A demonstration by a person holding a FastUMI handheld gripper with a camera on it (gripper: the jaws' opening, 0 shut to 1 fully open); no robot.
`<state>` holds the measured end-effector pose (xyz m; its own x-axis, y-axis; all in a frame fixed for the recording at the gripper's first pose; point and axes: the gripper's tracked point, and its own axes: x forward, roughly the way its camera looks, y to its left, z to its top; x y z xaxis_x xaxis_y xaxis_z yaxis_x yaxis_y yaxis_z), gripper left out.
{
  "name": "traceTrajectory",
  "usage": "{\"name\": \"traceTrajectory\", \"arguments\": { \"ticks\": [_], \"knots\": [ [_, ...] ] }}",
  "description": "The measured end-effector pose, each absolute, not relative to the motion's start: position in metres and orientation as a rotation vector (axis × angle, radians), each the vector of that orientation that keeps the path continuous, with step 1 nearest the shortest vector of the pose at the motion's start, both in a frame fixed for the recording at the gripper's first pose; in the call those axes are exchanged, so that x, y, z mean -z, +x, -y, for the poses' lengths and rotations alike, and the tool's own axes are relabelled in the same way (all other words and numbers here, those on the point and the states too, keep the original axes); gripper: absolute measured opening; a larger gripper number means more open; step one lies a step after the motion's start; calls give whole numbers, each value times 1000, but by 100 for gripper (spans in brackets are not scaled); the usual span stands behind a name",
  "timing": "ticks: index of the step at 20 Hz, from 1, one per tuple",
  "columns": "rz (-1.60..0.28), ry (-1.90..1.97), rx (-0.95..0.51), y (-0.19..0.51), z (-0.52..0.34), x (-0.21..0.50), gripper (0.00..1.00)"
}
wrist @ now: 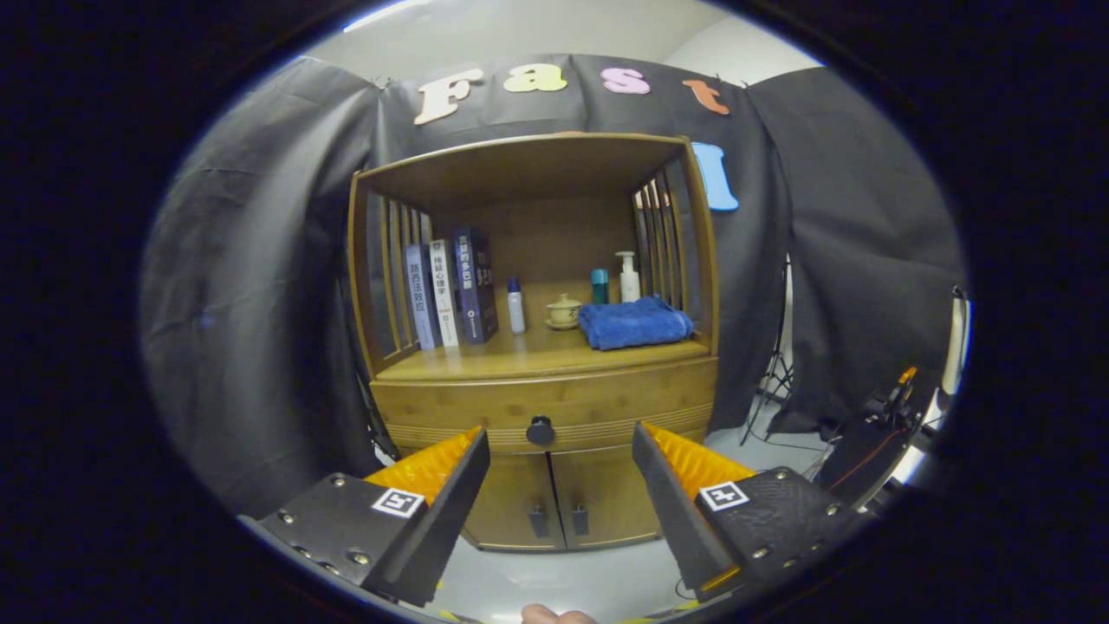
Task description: Pull open the drawer, take out the items inside it, and place them on the countertop above the cabinet.
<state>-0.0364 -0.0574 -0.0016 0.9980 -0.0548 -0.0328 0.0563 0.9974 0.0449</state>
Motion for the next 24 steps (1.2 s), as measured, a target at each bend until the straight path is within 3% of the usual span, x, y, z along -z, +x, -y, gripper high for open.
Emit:
{"name": "traceTrajectory", "arguments": {
  "ticks": [6,14,24],
  "knots": [
    [-37,21,56,-4,54,18,100],
    [-94,-23,20,113,43,62,100],
    [-169,-18,20,185,27,112,43]
  ]
}}
